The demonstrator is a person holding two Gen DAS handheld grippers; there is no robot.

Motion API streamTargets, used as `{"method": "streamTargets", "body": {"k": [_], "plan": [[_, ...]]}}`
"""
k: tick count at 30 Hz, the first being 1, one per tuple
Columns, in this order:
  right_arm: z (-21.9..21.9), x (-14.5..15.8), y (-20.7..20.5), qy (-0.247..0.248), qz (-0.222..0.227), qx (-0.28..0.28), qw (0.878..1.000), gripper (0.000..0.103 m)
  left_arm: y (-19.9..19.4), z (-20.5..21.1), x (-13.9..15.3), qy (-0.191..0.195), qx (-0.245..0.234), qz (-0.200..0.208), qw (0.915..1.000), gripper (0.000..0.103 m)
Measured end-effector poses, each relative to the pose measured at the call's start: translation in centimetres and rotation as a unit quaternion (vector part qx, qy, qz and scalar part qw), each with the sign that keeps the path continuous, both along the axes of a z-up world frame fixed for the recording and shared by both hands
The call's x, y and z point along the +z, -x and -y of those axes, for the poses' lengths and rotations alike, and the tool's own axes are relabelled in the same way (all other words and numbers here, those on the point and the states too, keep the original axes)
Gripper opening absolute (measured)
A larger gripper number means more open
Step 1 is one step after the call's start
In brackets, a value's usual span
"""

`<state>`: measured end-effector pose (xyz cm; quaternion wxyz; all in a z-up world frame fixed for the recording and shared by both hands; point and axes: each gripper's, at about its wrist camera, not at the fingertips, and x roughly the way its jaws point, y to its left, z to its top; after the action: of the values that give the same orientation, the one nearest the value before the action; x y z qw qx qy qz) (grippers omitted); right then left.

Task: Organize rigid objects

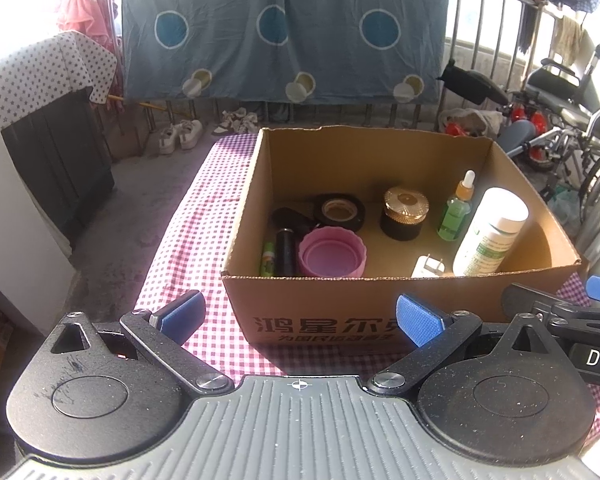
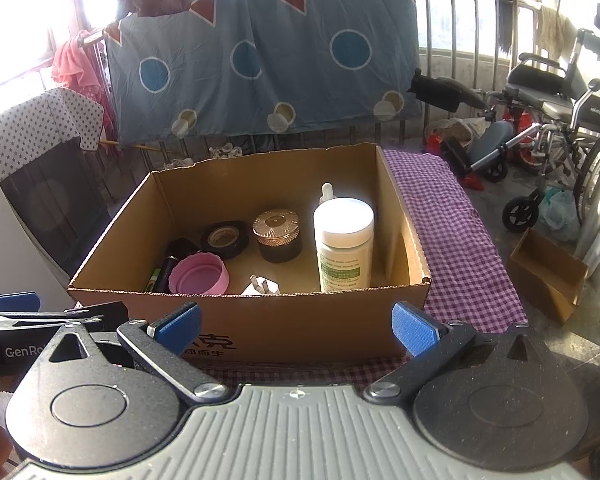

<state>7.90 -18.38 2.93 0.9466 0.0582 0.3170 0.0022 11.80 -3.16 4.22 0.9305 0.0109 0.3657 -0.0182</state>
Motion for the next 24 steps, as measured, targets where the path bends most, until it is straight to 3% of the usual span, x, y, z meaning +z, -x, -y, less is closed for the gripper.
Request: {"method": "streamTargets", "body": {"k": [24], "plan": [[-0.03, 0.04, -0.05, 0.004, -0.004, 0.002, 1.000, 0.103, 0.04, -0.17, -0.10, 0.001, 0.002, -0.005, 1.0000, 0.102]]}}
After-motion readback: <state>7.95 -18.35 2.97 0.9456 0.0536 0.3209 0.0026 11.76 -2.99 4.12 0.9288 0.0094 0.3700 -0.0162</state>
